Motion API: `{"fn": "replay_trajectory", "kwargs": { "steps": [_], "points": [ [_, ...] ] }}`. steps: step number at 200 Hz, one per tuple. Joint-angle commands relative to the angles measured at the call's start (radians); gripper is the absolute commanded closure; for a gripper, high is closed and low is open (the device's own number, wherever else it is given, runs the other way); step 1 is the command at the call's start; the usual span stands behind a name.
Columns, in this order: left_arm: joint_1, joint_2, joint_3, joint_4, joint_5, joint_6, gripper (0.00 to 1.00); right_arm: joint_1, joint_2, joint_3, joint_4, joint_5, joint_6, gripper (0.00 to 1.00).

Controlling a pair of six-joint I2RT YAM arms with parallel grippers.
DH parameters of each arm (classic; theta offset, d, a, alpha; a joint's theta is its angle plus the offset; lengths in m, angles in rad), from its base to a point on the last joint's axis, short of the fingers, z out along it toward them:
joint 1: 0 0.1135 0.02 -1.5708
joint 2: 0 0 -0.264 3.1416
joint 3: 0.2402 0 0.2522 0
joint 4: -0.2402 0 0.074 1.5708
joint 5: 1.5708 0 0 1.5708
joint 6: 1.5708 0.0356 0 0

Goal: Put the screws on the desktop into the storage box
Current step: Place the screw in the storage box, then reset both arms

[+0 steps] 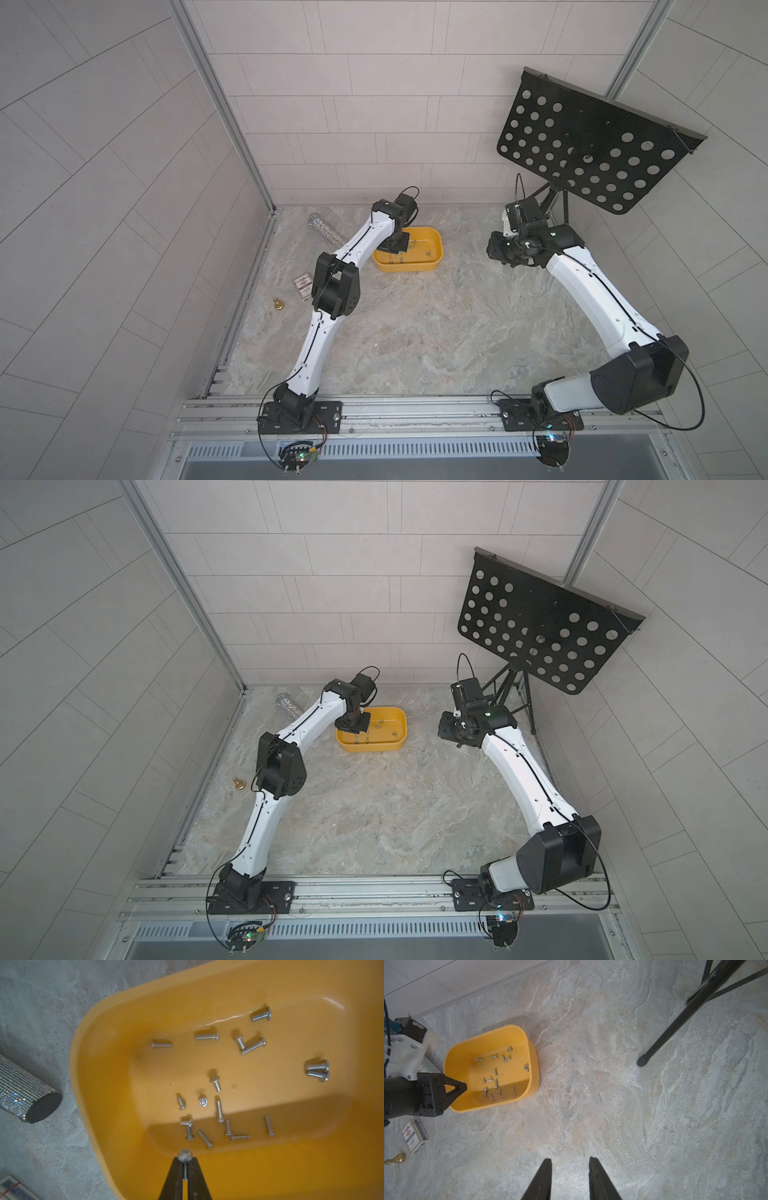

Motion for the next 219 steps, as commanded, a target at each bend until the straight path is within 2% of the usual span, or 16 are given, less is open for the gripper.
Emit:
{"fn": "replay_trajectory", "kwargs": {
  "steps": [1, 25, 49, 78, 106, 124, 138, 152, 166, 185, 205, 219],
  "points": [
    [-0.001, 0.016, 0.021, -0.019, 0.015, 0.012, 0.96, -0.002, 0.007, -0.013, -0.003, 0.005, 0.007, 0.64],
    [0.004, 0.032, 0.022, -0.026, 0.022, 0.012, 0.93, -0.002, 0.009, -0.016, -0.003, 0.008, 0.008, 0.63],
    [0.009, 0.027, 0.018, -0.035, 0.025, 0.01, 0.79, -0.002, 0.013, -0.016, -0.003, 0.012, 0.008, 0.63],
    [0.02, -0.04, -0.03, -0.014, 0.02, 0.005, 0.5, -0.002, 0.024, -0.007, -0.013, 0.014, 0.01, 0.62],
    [0.027, -0.171, -0.097, 0.016, -0.024, 0.033, 0.36, 0.0, 0.024, -0.001, -0.018, 0.057, 0.012, 0.6],
    [0.035, -0.348, -0.279, 0.136, -0.11, 0.054, 0.33, 0.009, 0.002, -0.02, 0.002, 0.151, -0.007, 0.54],
    [0.048, -0.523, -0.503, 0.293, -0.196, 0.06, 0.32, 0.016, -0.059, -0.101, 0.107, 0.208, -0.072, 0.46],
    [0.063, -0.681, -0.721, 0.459, -0.289, 0.083, 0.31, 0.022, -0.156, -0.259, 0.307, 0.272, -0.143, 0.4],
    [0.088, -0.815, -0.931, 0.617, -0.349, 0.101, 0.29, 0.044, -0.282, -0.468, 0.578, 0.361, -0.27, 0.34],
    [0.146, -0.934, -1.134, 0.754, -0.365, 0.084, 0.28, 0.055, -0.395, -0.7, 0.874, 0.476, -0.397, 0.27],
    [0.2, -1.002, -1.291, 0.858, -0.394, 0.056, 0.27, 0.051, -0.398, -0.798, 0.992, 0.573, -0.467, 0.23],
    [0.214, -1.032, -1.373, 0.926, -0.457, 0.066, 0.26, 0.049, -0.384, -0.85, 1.062, 0.62, -0.47, 0.22]
  ]
}}
